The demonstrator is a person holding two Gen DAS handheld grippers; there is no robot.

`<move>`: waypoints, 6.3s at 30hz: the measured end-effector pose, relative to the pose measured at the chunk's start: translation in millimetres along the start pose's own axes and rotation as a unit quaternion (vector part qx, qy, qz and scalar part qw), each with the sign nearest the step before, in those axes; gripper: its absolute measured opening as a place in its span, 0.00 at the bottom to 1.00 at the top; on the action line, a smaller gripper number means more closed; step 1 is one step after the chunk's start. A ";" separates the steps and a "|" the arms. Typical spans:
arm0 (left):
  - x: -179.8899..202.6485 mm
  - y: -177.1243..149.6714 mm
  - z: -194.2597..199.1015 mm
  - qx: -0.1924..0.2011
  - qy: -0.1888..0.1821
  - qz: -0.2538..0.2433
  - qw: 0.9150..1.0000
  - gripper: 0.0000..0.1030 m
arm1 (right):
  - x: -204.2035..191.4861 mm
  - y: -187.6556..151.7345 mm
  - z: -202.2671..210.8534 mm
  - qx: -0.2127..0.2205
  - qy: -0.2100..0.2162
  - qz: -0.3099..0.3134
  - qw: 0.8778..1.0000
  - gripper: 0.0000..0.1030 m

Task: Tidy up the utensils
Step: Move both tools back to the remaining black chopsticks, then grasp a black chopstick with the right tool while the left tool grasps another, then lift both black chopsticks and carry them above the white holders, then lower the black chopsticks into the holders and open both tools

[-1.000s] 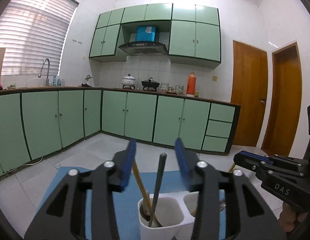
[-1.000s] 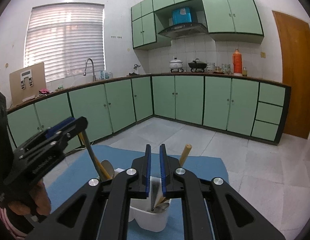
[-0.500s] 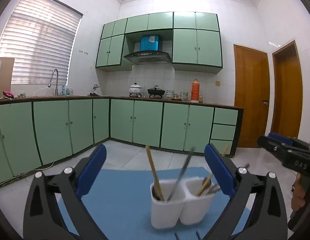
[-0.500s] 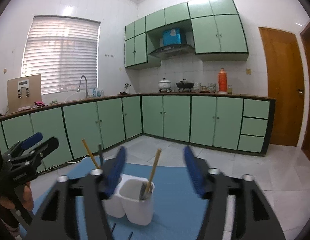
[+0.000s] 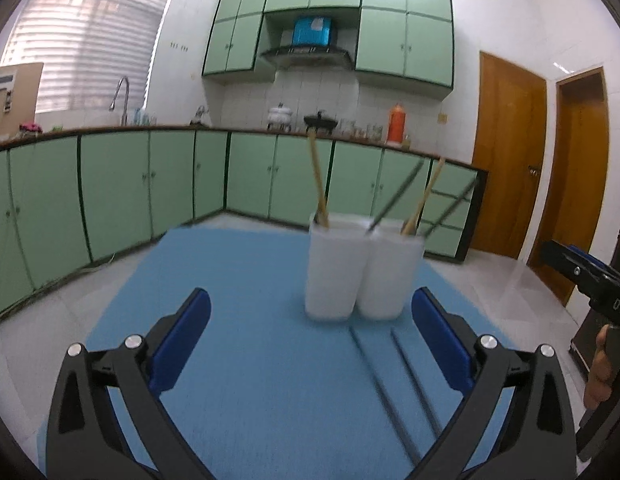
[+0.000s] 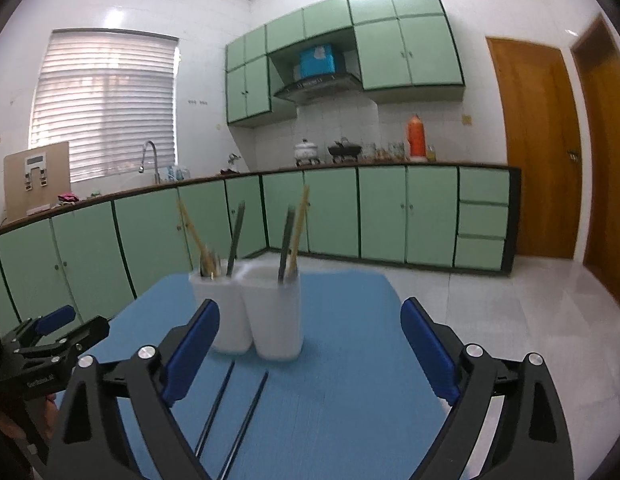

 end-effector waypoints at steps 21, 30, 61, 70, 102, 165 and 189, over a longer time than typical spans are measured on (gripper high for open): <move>-15.1 -118.7 36.1 -0.044 0.052 -0.033 0.997 0.95 | -46.0 -145.5 44.4 0.009 -0.066 0.033 0.997 0.77; -25.9 -125.1 48.2 -0.035 0.064 -0.026 0.997 0.95 | -63.7 -172.4 39.2 -0.003 -0.060 0.036 0.998 0.56; -21.0 -129.0 49.1 -0.034 0.056 -0.012 0.998 0.95 | -82.2 -182.1 36.4 0.008 -0.054 0.049 0.997 0.07; 10.7 -134.4 46.7 -0.032 0.039 -0.003 0.999 0.95 | -56.3 -175.6 52.6 0.024 -0.087 0.030 0.995 0.06; 89.3 -153.1 21.6 -0.010 0.063 -0.023 0.998 0.29 | -12.4 -174.2 71.7 0.034 -0.115 -0.009 0.993 0.07; 70.5 112.4 98.0 0.124 -0.041 -0.059 0.990 0.06 | -26.0 116.0 80.2 0.099 0.102 0.023 0.990 0.07; 83.3 221.1 -58.5 0.150 -0.034 -0.050 0.987 0.06 | -26.6 215.5 -94.1 0.087 0.089 -0.001 0.992 0.07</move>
Point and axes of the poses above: each gripper's, at about its wrist camera, not at the fingertips, and z roughly against the way its jaws point, x to its right, y to its top, the point moved 10 cm from there along -z, roughly the way its jaws point, and after that the axes turned 2 degrees about -x, right-handed, at the moved point
